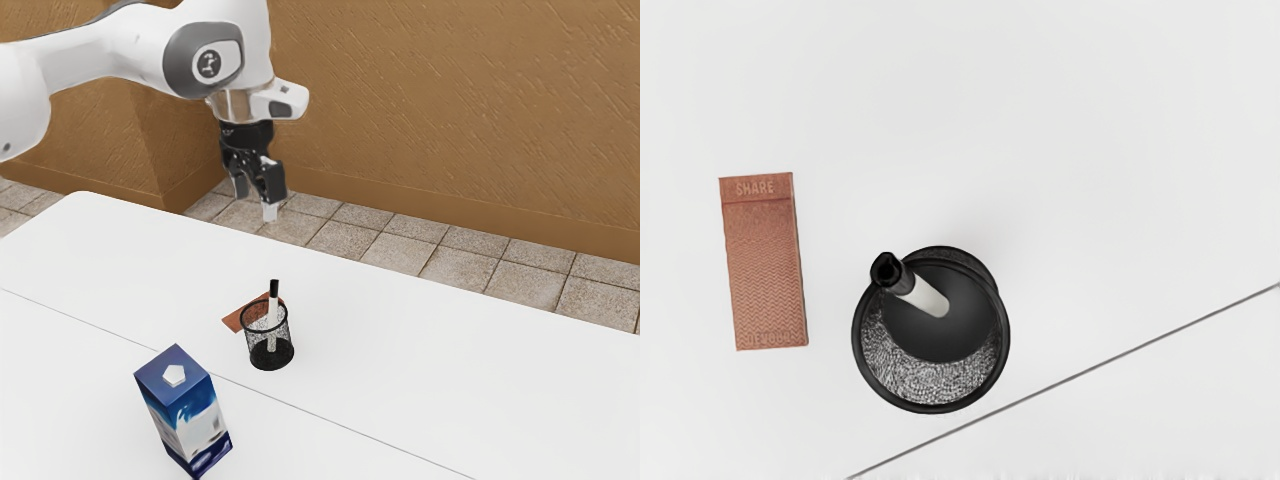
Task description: Take the marker out of the pen holder and place it to the left of the pen holder.
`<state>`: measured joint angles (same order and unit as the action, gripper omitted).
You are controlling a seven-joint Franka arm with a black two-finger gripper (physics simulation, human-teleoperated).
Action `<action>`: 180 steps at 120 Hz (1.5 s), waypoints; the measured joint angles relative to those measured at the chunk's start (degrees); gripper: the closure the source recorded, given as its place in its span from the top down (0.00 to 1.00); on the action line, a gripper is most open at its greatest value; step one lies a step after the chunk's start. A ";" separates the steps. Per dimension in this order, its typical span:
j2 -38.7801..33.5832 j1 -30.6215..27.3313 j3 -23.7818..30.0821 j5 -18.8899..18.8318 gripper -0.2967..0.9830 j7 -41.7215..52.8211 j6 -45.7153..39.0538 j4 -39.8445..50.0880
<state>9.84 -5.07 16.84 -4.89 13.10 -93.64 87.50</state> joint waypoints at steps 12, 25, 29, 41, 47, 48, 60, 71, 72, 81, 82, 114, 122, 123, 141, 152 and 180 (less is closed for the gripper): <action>-0.62 -0.12 0.01 -0.07 0.74 0.67 0.12 0.66; 1.05 -0.18 -0.18 -0.03 0.75 1.23 0.12 3.34; 2.16 -0.17 -0.36 0.06 0.75 1.38 0.07 3.69; 6.25 -0.28 -1.27 0.32 0.76 1.73 -0.04 4.00; 8.13 -0.39 -1.46 0.66 0.76 1.85 -0.09 3.89; 8.42 -0.43 -1.50 0.77 0.76 1.87 -0.10 3.88; 11.43 -0.92 -1.82 2.67 0.71 2.06 -0.38 3.49; 13.11 -0.94 -1.85 3.53 0.68 2.21 -0.94 2.89; 13.35 -0.95 -1.85 3.56 0.68 2.22 -1.01 2.72; 17.17 -1.12 -2.34 3.61 0.66 2.33 -1.52 -0.85; 17.49 -1.15 -2.42 3.61 0.66 2.34 -1.57 -1.19; 20.95 -1.34 -2.81 3.71 0.53 2.61 -2.41 -3.40; 21.15 -1.35 -2.79 3.76 0.49 2.64 -2.51 -3.50; 21.17 -1.35 -2.79 3.76 0.49 2.64 -2.52 -3.51; 21.25 -1.35 -2.83 3.86 0.44 2.69 -2.71 -3.62; 21.57 -1.35 -2.86 3.86 0.42 2.70 -3.16 -3.65; 22.49 -1.42 -3.22 3.54 0.39 2.46 -5.45 -3.63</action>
<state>32.33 -6.49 13.62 -1.35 15.56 -99.09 83.87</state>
